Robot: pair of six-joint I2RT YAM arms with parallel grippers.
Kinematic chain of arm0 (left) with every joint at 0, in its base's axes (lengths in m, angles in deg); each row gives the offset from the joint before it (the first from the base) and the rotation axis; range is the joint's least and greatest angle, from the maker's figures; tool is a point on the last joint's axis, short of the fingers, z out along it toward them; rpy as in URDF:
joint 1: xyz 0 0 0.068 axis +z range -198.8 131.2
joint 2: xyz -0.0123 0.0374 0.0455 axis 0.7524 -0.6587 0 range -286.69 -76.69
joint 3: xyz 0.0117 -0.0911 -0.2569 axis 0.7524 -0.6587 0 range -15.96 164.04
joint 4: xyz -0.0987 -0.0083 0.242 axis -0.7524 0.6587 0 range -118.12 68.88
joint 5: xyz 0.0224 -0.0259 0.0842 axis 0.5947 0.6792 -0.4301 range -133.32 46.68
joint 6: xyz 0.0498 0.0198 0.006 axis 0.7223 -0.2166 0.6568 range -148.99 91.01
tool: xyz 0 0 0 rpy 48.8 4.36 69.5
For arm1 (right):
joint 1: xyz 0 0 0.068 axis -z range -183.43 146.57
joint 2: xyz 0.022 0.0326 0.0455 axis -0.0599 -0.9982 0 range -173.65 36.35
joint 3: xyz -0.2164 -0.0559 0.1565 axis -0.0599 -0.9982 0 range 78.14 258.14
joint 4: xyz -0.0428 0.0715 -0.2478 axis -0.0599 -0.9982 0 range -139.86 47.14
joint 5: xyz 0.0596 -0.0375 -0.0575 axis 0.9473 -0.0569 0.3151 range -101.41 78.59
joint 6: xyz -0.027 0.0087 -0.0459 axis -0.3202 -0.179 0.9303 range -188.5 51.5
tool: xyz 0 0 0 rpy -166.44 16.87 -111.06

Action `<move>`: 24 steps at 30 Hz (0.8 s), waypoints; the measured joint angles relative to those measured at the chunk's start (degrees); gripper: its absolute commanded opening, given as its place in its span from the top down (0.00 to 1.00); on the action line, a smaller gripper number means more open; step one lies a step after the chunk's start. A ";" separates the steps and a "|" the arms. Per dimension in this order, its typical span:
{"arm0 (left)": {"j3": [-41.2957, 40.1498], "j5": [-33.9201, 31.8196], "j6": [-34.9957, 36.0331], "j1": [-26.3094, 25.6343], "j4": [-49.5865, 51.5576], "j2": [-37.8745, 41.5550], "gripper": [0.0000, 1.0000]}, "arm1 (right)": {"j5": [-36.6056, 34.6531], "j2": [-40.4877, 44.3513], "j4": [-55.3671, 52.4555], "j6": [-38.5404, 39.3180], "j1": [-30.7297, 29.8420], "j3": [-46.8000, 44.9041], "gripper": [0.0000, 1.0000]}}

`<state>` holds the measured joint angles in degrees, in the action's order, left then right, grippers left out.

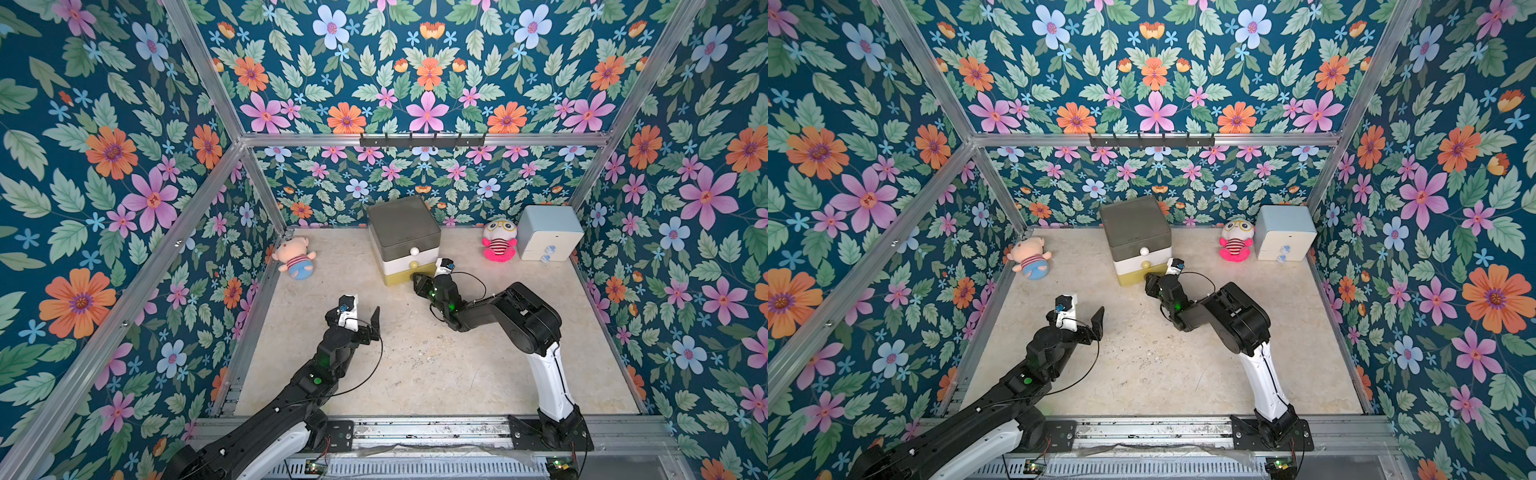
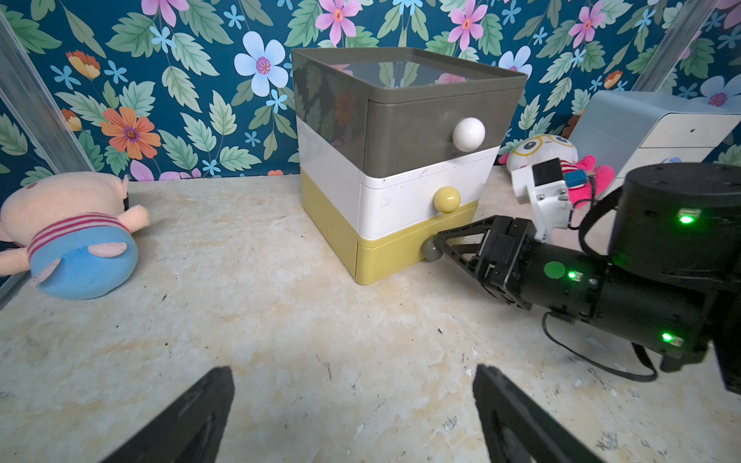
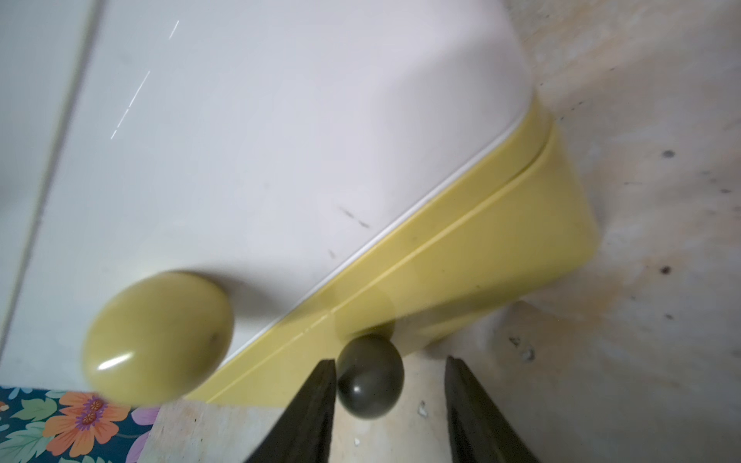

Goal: Place the wired earphones into the drawer by color
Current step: Close the drawer of the storage box.

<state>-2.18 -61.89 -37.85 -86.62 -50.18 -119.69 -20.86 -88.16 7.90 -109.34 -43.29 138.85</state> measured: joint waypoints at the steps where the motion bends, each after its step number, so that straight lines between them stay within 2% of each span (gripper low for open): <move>1: -0.02 -0.17 0.00 0.00 0.00 0.15 0.01 | -0.04 0.87 0.22 0.00 0.00 -1.20 0.49; 8: -0.50 -1.03 0.24 0.00 0.04 1.44 0.01 | 1.22 8.46 4.37 -0.50 2.93 -12.20 0.46; 15: -1.51 -1.68 0.46 0.00 0.26 4.31 0.01 | 6.97 18.43 8.96 -2.12 10.10 -25.83 0.46; 20: -1.75 -2.54 0.72 0.00 0.28 4.66 0.01 | 9.75 27.36 8.44 -1.03 14.38 -32.70 0.43; 23: -1.95 -3.21 1.57 0.00 -0.11 4.22 0.01 | 10.91 33.83 5.46 1.40 16.09 -34.69 0.38; 24: -2.23 -3.34 2.05 0.00 -0.66 3.93 0.01 | 10.80 36.06 4.00 2.34 16.50 -35.06 0.25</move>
<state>-4.40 -65.24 -35.80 -86.62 -50.84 -115.76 -10.07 -52.09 11.90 -107.00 -26.79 103.79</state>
